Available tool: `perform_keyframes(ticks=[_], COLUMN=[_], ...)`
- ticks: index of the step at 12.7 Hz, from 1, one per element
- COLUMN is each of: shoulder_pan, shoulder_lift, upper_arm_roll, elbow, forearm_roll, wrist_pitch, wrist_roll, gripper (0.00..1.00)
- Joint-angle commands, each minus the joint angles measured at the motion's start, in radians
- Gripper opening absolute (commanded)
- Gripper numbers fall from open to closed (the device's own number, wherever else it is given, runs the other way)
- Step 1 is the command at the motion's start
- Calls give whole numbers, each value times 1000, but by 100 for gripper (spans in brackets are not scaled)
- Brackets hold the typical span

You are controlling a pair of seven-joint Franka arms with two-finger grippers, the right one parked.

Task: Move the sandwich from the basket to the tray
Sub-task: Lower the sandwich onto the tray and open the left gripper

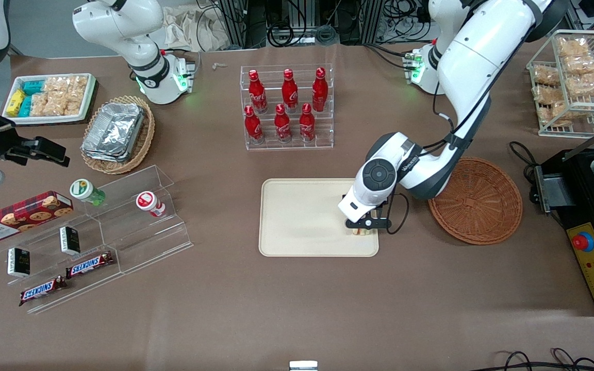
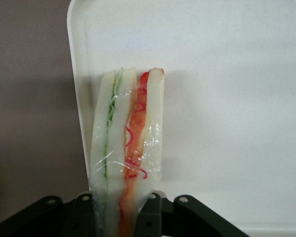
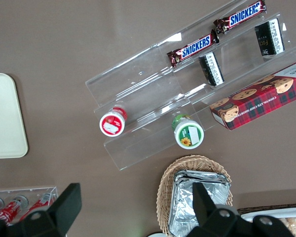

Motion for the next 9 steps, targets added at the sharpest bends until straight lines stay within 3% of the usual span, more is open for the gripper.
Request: perform_keyframes(ticks=[1, 3, 9], shoulder_pan=[-4, -5, 9], shoulder_lift=[30, 30, -65], upper_arm_roll=[-6, -6, -43], elbow=[31, 31, 23], forearm_roll=[58, 60, 47], wrist_pitch=[2, 2, -38], wrist_roll=[-30, -30, -40], gripper=[83, 99, 99])
